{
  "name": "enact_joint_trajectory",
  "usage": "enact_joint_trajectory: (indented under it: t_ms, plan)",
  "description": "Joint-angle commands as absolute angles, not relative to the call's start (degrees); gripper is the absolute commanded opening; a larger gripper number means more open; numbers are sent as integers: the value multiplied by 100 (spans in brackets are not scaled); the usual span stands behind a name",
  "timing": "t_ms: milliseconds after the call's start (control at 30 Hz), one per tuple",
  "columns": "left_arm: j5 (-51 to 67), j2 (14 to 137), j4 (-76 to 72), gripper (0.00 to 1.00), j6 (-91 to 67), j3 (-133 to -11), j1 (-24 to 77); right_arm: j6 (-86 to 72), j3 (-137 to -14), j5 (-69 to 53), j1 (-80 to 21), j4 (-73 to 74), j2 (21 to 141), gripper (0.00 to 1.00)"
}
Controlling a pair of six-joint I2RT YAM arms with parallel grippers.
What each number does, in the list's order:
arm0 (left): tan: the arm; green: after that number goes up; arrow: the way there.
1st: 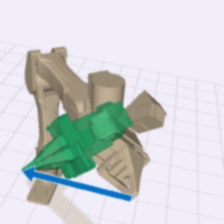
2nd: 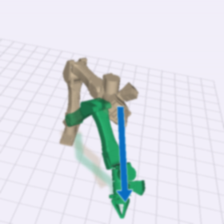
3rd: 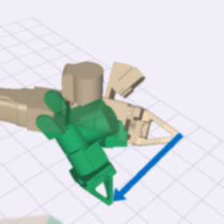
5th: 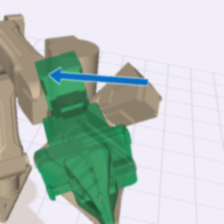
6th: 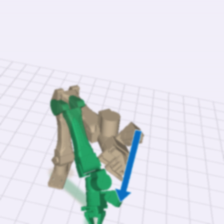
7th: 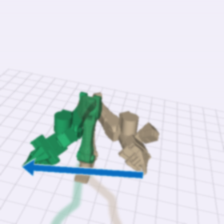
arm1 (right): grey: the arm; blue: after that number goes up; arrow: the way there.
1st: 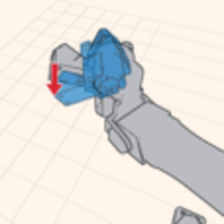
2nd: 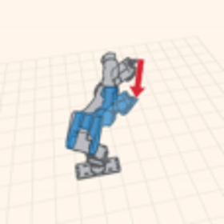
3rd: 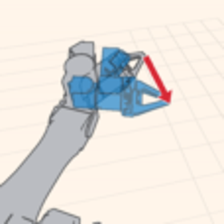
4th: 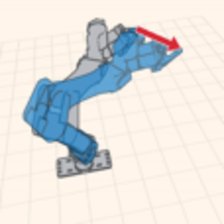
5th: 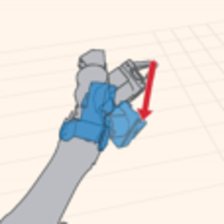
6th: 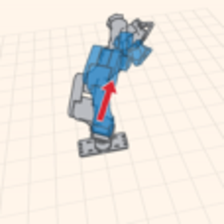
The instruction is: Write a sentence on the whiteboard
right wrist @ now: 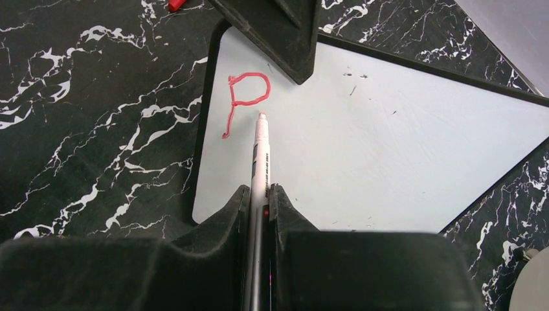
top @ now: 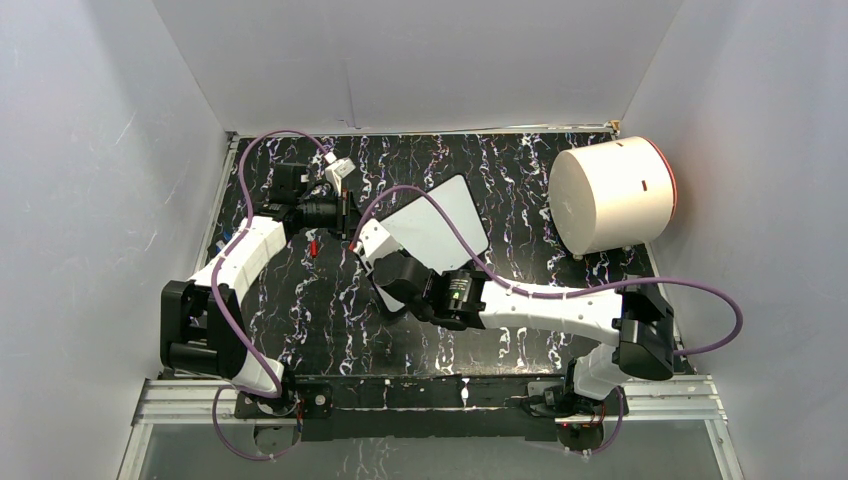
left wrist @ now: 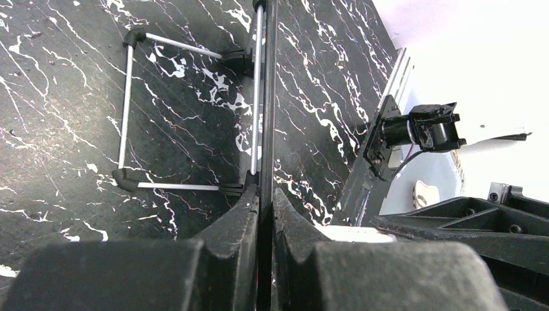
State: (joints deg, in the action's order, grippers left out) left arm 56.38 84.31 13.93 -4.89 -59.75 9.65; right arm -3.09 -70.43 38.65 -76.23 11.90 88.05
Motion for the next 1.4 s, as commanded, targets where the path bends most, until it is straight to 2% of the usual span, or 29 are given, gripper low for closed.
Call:
enact_joint_trajectory:
  t_ms: [0,1367]
  plan:
    - [5449,8609,1793,0,-409,-5982,1068,-466,-6984,4051,-7627,893,8561,0]
    - [5459,8622,1816,0,-389,-5984,1081,-488,-7039,4113,-7532,607,8889,0]
